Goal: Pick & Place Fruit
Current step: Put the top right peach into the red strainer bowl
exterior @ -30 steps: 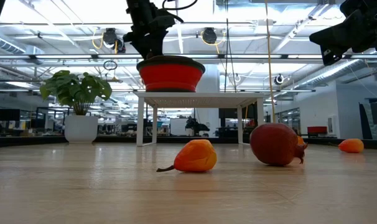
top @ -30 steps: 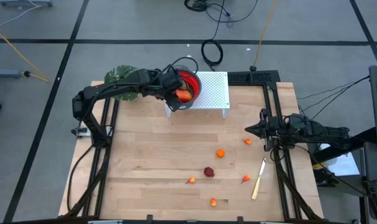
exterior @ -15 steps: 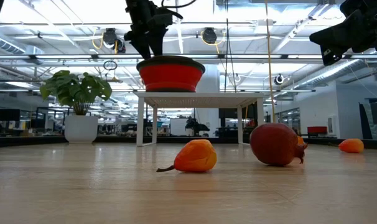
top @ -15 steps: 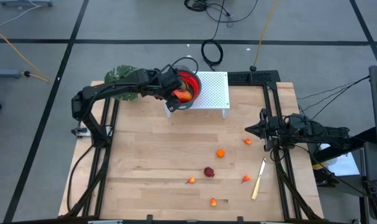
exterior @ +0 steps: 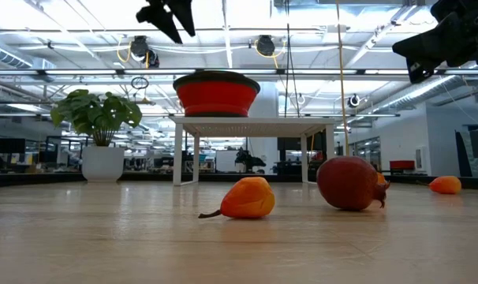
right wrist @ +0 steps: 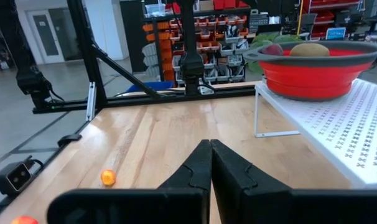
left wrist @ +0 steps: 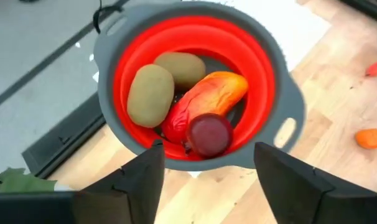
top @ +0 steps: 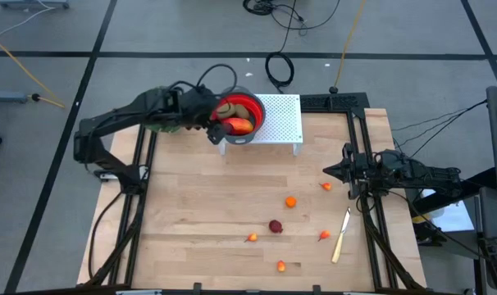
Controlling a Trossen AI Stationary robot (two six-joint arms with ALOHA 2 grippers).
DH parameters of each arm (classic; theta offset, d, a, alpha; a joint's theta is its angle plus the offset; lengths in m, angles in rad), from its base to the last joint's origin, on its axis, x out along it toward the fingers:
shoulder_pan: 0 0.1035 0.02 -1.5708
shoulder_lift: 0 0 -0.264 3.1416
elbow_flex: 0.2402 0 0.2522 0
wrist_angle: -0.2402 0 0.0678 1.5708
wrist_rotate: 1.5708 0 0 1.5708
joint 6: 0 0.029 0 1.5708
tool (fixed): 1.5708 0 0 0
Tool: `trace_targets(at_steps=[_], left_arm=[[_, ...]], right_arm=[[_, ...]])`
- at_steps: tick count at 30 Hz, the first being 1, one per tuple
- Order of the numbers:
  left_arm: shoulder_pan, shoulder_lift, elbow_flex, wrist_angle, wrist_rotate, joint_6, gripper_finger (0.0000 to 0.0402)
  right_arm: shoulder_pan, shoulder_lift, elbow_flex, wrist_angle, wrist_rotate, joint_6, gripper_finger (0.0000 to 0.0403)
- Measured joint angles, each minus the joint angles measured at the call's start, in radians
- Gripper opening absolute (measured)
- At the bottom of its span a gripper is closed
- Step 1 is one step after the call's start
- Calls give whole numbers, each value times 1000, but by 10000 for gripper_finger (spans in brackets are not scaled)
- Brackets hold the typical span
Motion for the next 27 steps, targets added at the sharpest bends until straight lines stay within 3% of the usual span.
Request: trace_targets(at_steps=[23, 27], left_arm=[[-240, -15, -33, 137, -16, -52, 9], [-273, -12, -66, 181, -16, -52, 11]], right_arm=[[0, 0, 0, 0, -7, 101, 0], [0, 0, 0, 0, -61, 102, 0]])
